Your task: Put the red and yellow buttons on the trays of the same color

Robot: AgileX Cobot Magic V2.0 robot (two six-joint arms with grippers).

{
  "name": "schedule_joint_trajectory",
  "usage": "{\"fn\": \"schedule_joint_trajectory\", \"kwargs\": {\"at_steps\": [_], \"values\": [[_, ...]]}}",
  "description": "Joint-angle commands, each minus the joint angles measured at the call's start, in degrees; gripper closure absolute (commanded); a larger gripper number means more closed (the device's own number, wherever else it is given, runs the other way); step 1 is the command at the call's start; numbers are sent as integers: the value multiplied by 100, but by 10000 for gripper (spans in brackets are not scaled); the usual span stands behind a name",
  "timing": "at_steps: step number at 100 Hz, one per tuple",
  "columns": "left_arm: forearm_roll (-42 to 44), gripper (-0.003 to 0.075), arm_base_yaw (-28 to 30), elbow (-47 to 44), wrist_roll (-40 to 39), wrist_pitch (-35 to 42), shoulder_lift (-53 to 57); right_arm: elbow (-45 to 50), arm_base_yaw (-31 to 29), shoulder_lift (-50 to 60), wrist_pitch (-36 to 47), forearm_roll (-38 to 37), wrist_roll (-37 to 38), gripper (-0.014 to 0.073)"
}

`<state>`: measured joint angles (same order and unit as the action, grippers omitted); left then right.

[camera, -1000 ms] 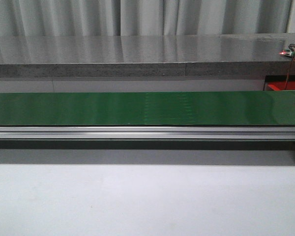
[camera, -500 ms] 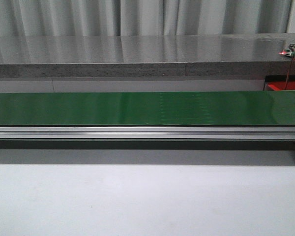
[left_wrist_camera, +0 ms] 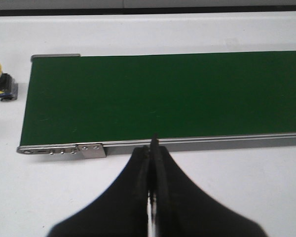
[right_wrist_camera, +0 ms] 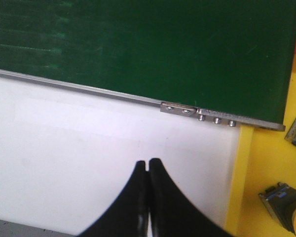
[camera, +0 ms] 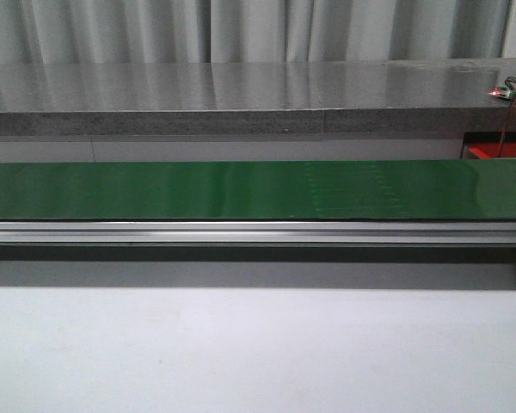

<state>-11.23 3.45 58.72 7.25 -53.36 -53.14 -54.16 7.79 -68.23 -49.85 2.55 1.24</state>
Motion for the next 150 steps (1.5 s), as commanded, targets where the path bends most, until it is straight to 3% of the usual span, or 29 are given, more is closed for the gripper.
{"fn": "schedule_joint_trajectory", "kwargs": {"at_steps": [1,48,105,114,131,136,150], "values": [[268,740,156,164,-324,378,66,-185,-10,153,224,-7,-35,667],[596,739,2079,153,-336,458,-258,-185,-10,153,230,-7,-35,667],[694,722,3324,163,-341,799,-1762,-185,-10,153,230,-7,-35,667],[683,630,3387,163,-329,809,-2040,-185,-10,153,230,-7,-35,667],[704,278,3411,163,-355,938,-2376,-185,-10,153,230,-7,-35,667],[704,206,3424,163,-509,970,-2427,-185,-10,153,230,-7,-35,667],[704,171,3478,218,-941,1023,-2555,-185,-10,153,230,-7,-35,667]]}}
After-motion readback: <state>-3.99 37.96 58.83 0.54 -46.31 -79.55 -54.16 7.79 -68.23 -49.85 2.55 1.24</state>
